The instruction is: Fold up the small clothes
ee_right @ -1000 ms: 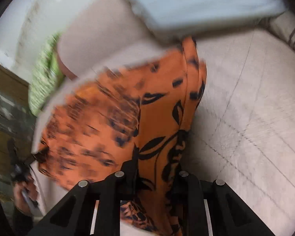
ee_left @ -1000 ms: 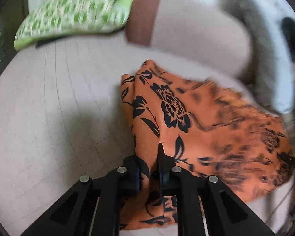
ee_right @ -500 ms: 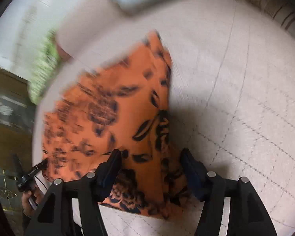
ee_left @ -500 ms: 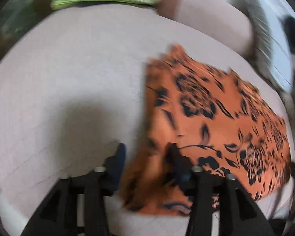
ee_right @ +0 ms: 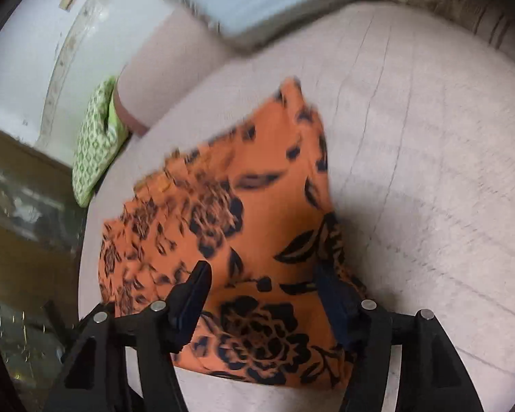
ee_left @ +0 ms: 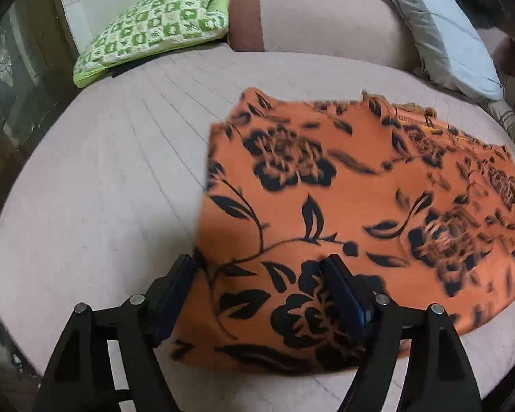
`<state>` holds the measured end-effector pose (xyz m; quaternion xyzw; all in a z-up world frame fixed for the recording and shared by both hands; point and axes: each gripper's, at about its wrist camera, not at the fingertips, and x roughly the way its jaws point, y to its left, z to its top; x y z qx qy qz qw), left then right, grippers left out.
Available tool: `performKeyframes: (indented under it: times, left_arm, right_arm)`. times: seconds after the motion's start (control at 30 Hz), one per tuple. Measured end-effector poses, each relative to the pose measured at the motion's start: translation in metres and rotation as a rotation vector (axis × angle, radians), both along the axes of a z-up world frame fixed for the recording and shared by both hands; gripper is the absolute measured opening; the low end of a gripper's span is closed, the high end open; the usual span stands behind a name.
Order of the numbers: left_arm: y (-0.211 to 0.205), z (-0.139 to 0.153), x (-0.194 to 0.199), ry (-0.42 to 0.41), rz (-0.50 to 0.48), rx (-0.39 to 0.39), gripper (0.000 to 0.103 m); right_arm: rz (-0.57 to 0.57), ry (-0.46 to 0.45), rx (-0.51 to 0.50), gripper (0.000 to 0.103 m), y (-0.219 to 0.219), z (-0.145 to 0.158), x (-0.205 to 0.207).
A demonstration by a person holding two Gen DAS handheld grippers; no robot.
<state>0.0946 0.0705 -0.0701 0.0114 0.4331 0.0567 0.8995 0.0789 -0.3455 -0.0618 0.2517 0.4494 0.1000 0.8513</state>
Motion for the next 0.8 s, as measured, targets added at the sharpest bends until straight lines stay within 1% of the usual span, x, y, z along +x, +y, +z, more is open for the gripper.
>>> performKeyframes:
  times: [0.03,0.07,0.1,0.13,0.17,0.2,0.23,0.27,0.3,0.33,0.37,0.4,0.43,0.47,0.5,0.53,0.57,0.6,0.63,0.67,0.7,0.73,0.77,0.8]
  left_arm:
    - [0.001,0.015,-0.002,-0.054,0.001,-0.05,0.079]
    - [-0.001,0.024,0.0,-0.091,-0.002,-0.074,0.08]
    - [-0.003,0.027,0.003,-0.106,-0.006,-0.083,0.082]
    - [-0.007,0.028,0.007,-0.11,-0.021,-0.096,0.083]
    - [-0.008,0.023,0.017,-0.097,-0.024,-0.099,0.084]
    - [-0.01,0.015,0.024,-0.068,-0.018,-0.094,0.084]
    - [-0.013,0.004,0.034,-0.02,-0.004,-0.085,0.084]
    - [-0.012,-0.012,0.041,0.045,0.018,-0.087,0.084]
    - [-0.011,-0.022,0.044,0.09,0.035,-0.094,0.083]
    - [-0.01,-0.023,0.043,0.076,0.037,-0.101,0.083]
    - [-0.011,-0.016,0.041,0.043,0.032,-0.106,0.083]
    - [-0.01,-0.01,0.039,0.027,0.03,-0.125,0.083]
    - [-0.01,-0.007,0.042,0.009,0.025,-0.156,0.083]
    - [-0.01,-0.001,0.046,-0.01,0.016,-0.189,0.084]
    - [-0.011,0.003,0.051,-0.022,0.007,-0.203,0.084]
    - [-0.015,0.004,0.058,-0.032,-0.003,-0.206,0.084]
    - [-0.016,-0.001,0.067,-0.023,-0.009,-0.193,0.085]
    - [-0.016,-0.012,0.082,0.022,0.009,-0.159,0.085]
    - [-0.01,-0.026,0.089,0.088,0.026,-0.13,0.085]
    - [-0.011,-0.033,0.097,0.113,0.019,-0.109,0.085]
    - [-0.013,-0.031,0.098,0.096,0.012,-0.09,0.085]
    - [-0.016,-0.027,0.098,0.074,0.005,-0.077,0.085]
    - [-0.017,-0.022,0.1,0.064,-0.005,-0.087,0.085]
    - [-0.019,-0.02,0.101,0.072,-0.005,-0.098,0.085]
  right_arm:
    - [0.025,-0.046,-0.012,0.067,0.005,0.013,-0.001]
    - [0.044,-0.072,-0.001,0.069,0.009,0.021,-0.001]
    - [0.071,-0.089,0.033,0.071,0.013,0.026,0.0]
    - [0.109,-0.085,0.09,0.074,0.02,0.022,0.005]
    - [0.14,-0.063,0.126,0.077,0.023,0.016,0.008]
    - [0.167,-0.018,0.137,0.078,0.03,0.0,0.016]
    - [0.167,0.054,0.092,0.078,0.034,-0.022,0.024]
    - [0.127,0.14,0.039,0.078,0.033,-0.046,0.033]
    - [0.09,0.143,0.054,0.067,0.028,-0.049,0.035]
    - [0.078,0.115,0.075,0.066,0.026,-0.04,0.036]
    - [0.076,0.06,0.066,0.066,0.026,-0.022,0.039]
    - [0.081,0.011,0.046,0.066,0.028,-0.009,0.043]
    - [0.091,-0.024,0.037,0.069,0.03,0.001,0.051]
    - [0.105,-0.028,0.046,0.074,0.03,0.005,0.06]
    - [0.123,-0.011,0.07,0.075,0.03,0.002,0.076]
    - [0.117,0.017,0.082,0.075,0.029,-0.006,0.094]
    - [0.091,0.052,0.065,0.075,0.025,-0.02,0.113]
    - [0.06,0.097,0.045,0.075,0.018,-0.033,0.124]
    - [0.012,0.146,0.065,0.075,0.009,-0.051,0.135]
    - [-0.013,0.134,0.112,0.075,0.005,-0.052,0.137]
    - [-0.046,0.103,0.145,0.074,0.001,-0.047,0.134]
    - [-0.039,0.068,0.149,0.075,0.003,-0.036,0.127]
    - [-0.015,0.033,0.141,0.075,0.006,-0.027,0.121]
    - [0.008,-0.011,0.113,0.075,0.008,-0.015,0.107]
